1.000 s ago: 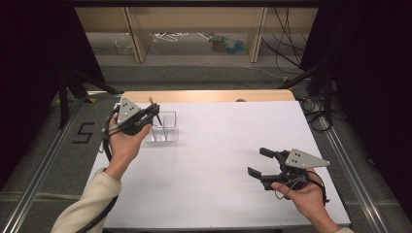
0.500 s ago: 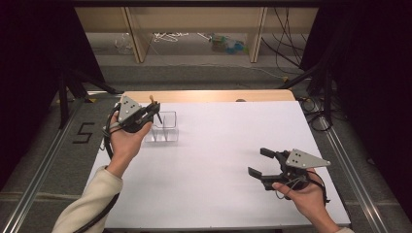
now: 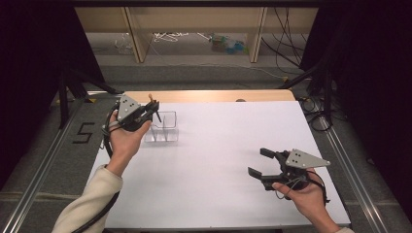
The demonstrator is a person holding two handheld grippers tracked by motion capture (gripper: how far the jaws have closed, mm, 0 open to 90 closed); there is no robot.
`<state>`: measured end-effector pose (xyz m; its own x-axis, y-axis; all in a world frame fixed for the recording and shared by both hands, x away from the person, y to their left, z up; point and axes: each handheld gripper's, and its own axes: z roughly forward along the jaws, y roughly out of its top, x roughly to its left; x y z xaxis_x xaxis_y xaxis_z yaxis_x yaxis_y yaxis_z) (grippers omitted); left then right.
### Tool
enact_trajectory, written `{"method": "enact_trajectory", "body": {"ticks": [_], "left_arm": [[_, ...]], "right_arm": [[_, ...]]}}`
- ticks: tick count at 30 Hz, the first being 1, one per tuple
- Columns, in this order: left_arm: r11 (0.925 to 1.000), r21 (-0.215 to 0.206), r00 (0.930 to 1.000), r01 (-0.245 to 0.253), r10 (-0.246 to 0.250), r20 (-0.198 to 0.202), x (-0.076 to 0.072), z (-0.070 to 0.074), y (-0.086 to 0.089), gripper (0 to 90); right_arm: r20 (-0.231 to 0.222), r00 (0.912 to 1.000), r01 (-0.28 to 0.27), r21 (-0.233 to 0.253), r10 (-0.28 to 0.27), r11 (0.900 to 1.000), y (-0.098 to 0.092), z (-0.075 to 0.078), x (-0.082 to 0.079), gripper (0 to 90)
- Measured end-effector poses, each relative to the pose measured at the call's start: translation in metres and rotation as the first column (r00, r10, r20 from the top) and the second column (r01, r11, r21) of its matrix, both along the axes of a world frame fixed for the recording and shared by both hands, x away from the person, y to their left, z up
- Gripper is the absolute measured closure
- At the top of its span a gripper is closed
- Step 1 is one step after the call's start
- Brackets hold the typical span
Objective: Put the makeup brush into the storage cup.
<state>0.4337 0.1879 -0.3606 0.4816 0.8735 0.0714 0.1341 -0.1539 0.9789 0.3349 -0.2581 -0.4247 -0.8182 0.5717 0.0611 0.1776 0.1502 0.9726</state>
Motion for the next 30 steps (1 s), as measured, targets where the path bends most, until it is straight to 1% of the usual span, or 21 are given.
{"method": "enact_trajectory", "body": {"ticks": [4, 5, 7, 8, 9, 10, 11, 12, 13, 14, 15, 16, 17, 20, 24, 25, 26, 27, 28, 29, 30], "left_arm": [[1.0, 0.002, 1.0, -0.002, 0.002, 0.003, 0.0011, 0.0008, 0.0006, 82.9], [1.0, 0.0, 1.0, -0.003, 0.003, 0.004, 0.0015, 0.0009, 0.0005, 82.9], [1.0, 0.002, 1.0, -0.001, 0.001, 0.005, 0.0023, 0.0011, 0.0008, 82.9], [1.0, 0.007, 1.0, -0.002, 0.001, 0.005, 0.0026, 0.0013, 0.001, 82.9], [1.0, 0.007, 1.0, -0.003, 0.003, 0.006, 0.0029, 0.0013, 0.001, 82.9], [1.0, 0.007, 1.0, -0.004, 0.004, 0.007, 0.0033, 0.0013, 0.0009, 82.9], [1.0, 0.005, 1.0, -0.005, 0.005, 0.008, 0.0037, 0.0012, 0.0007, 82.9], [1.0, 0.005, 1.0, -0.005, 0.005, 0.007, 0.0041, 0.0011, 0.0007, 82.9], [1.0, 0.007, 1.0, -0.004, 0.004, 0.007, 0.0045, 0.0012, 0.0009, 82.9], [1.0, 0.007, 0.9999, -0.006, 0.006, 0.009, 0.0048, 0.0013, 0.001, 82.9], [1.0, 0.005, 0.9999, -0.007, 0.007, 0.009, 0.0054, 0.0014, 0.0011, 82.9], [1.0, 0.006, 0.9999, -0.006, 0.006, 0.01, 0.0058, 0.0015, 0.0012, 82.9], [1.0, 0.007, 0.9999, -0.006, 0.006, 0.012, 0.0062, 0.0017, 0.0014, 82.9], [1.0, 0.002, 0.9999, -0.007, 0.007, 0.012, 0.0072, 0.002, 0.0008, 82.9], [0.9999, 0.006, 0.9999, -0.011, 0.011, 0.012, 0.0083, 0.0021, 0.0007, 82.9], [0.9999, 0.006, 0.9999, -0.011, 0.011, 0.012, 0.0085, 0.0021, 0.0008, 82.9], [0.9999, 0.008, 0.9999, -0.013, 0.013, 0.01, 0.0087, 0.0021, 0.001, 82.9], [0.9999, 0.007, 0.9999, -0.014, 0.014, 0.009, 0.0088, 0.002, 0.001, 82.9], [0.9999, 0.008, 0.9999, -0.013, 0.013, 0.008, 0.009, 0.0019, 0.001, 82.9], [0.9999, 0.008, 0.9999, -0.013, 0.013, 0.008, 0.0091, 0.0018, 0.0009, 82.9], [0.9999, 0.009, 0.9999, -0.013, 0.013, 0.009, 0.0092, 0.0017, 0.0007, 82.9]], "right_arm": [[-0.003, 1.0, 0.003, -0.006, -0.003, 1.0, -0.0008, 0.0004, -0.0003, 20.1], [0.0, 1.0, 0.0, -0.001, 0.0, 1.0, -0.0005, 0.0001, 0.0, 20.2], [-0.009, 1.0, 0.0, 0.001, 0.0, 1.0, -0.0003, 0.0003, -0.0004, 20.2], [0.001, 1.0, 0.001, 0.001, -0.001, 1.0, -0.0004, 0.0002, 0.0001, 20.2], [-0.003, 1.0, 0.003, -0.004, -0.003, 1.0, -0.0007, 0.0005, -0.0002, 20.1], [-0.024, 0.9997, 0.0, 0.001, 0.0, 1.0, -0.0002, 0.0004, -0.0014, 20.1], [-0.009, 1.0, 0.001, -0.001, -0.001, 1.0, -0.0005, 0.0003, -0.0005, 20.1], [-0.011, 0.9999, 0.0, 0.001, 0.0, 1.0, -0.0004, 0.0003, -0.0005, 20.2], [0.001, 1.0, 0.001, 0.001, -0.001, 1.0, -0.0003, 0.0001, 0.0001, 20.2], [-0.002, 1.0, 0.001, -0.001, -0.001, 1.0, -0.0005, 0.0003, -0.0001, 20.2], [-0.023, 0.9997, 0.0, -0.004, 0.0, 1.0, -0.0005, 0.0003, -0.0011, 20.1], [-0.023, 0.9997, 0.0, -0.004, 0.0, 1.0, -0.0005, 0.0003, -0.0011, 20.1], [-0.036, 0.9993, 0.0, -0.003, 0.0, 1.0, -0.0002, 0.0003, -0.0017, 20.1], [-0.03, 0.9996, 0.001, -0.004, -0.001, 1.0, -0.0003, 0.0004, -0.0015, 20.1], [-0.033, 0.9994, 0.001, -0.002, -0.001, 1.0, -0.0003, 0.0004, -0.0018, 20.1], [-0.013, 0.9999, 0.001, -0.005, -0.002, 1.0, -0.0006, 0.0003, -0.0006, 20.1], [-0.036, 0.9993, 0.0, -0.001, 0.0, 1.0, -0.0002, 0.0005, -0.0019, 20.1], [-0.033, 0.9994, 0.0, -0.002, 0.0, 1.0, -0.0003, 0.0004, -0.0017, 20.0], [-0.017, 0.9999, 0.001, -0.004, -0.001, 1.0, -0.0006, 0.0002, -0.0006, 20.0], [-0.034, 0.9994, 0.0, -0.001, 0.0, 1.0, -0.0004, 0.0001, -0.0015, 20.0], [-0.034, 0.9994, 0.0, -0.002, 0.0, 1.0, -0.0004, 0.0001, -0.0015, 20.0]]}}
